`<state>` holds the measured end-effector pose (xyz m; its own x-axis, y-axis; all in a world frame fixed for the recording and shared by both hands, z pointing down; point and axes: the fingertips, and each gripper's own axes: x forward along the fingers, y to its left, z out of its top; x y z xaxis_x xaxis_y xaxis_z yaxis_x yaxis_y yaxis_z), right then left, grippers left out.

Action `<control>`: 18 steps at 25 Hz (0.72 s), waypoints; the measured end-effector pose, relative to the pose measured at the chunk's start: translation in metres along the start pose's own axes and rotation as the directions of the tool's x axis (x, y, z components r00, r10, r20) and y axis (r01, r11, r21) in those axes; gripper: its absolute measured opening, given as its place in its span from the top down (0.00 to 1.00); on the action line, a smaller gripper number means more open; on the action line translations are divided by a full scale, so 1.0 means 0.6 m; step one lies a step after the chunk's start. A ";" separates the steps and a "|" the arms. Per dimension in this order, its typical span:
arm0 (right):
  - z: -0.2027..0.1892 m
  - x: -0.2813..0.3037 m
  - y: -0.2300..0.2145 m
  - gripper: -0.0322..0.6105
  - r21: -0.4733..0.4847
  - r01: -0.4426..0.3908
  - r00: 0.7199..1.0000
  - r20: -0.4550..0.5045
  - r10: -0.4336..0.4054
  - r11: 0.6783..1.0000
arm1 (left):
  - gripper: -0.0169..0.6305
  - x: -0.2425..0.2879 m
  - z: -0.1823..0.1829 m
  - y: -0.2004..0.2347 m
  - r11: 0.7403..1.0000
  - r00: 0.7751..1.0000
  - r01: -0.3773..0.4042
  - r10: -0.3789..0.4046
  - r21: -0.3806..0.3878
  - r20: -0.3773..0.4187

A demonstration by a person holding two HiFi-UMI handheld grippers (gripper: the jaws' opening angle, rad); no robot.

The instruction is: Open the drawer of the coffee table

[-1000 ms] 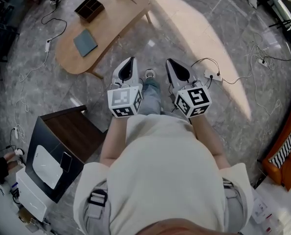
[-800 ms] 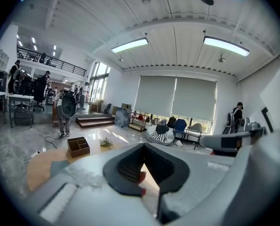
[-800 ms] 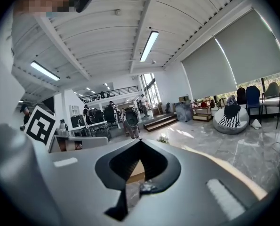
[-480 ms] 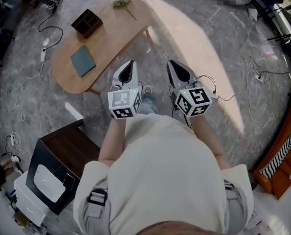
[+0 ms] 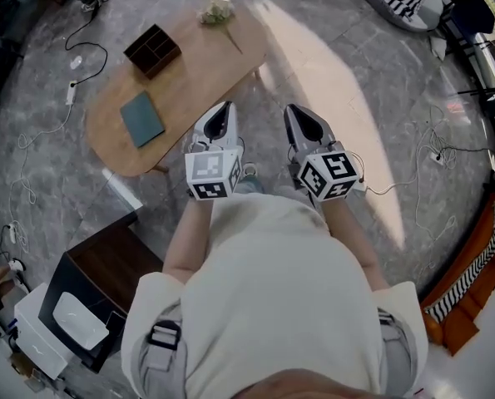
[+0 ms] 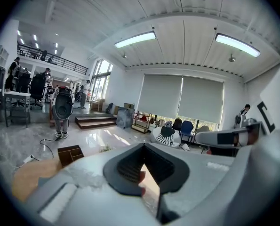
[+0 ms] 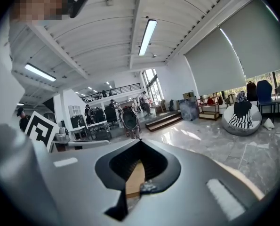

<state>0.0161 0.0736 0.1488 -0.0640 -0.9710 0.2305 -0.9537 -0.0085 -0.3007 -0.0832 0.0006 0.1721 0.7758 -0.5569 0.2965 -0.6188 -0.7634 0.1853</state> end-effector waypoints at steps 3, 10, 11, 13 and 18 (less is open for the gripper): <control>-0.001 0.031 -0.013 0.95 0.006 -0.004 1.000 -0.019 0.004 1.000 | 0.97 0.018 -0.001 0.022 0.999 1.000 -0.023 0.023 -0.025 -0.013; -0.020 0.099 -0.058 0.95 0.013 -0.031 0.997 -0.076 0.032 0.999 | 0.97 0.052 -0.037 0.075 0.992 0.993 -0.107 0.103 -0.066 -0.058; -0.021 0.110 -0.066 0.95 0.010 -0.039 0.996 -0.083 0.040 0.999 | 0.97 0.059 -0.044 0.084 0.989 0.991 -0.121 0.116 -0.083 -0.061; -0.025 0.134 -0.084 0.95 0.002 -0.057 0.993 -0.102 0.057 0.998 | 0.97 0.072 -0.059 0.102 0.980 0.987 -0.153 0.145 -0.125 -0.065; -0.039 0.188 -0.131 0.95 -0.015 -0.106 0.981 -0.164 0.102 0.994 | 0.97 0.098 -0.093 0.150 0.941 0.965 -0.259 0.246 -0.216 -0.089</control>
<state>0.0772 -0.0298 0.2203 -0.2080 -0.9142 0.3477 -0.9460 0.0976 -0.3092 -0.1002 -0.0828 0.2584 0.5859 -0.6960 0.4150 -0.8104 -0.5036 0.2995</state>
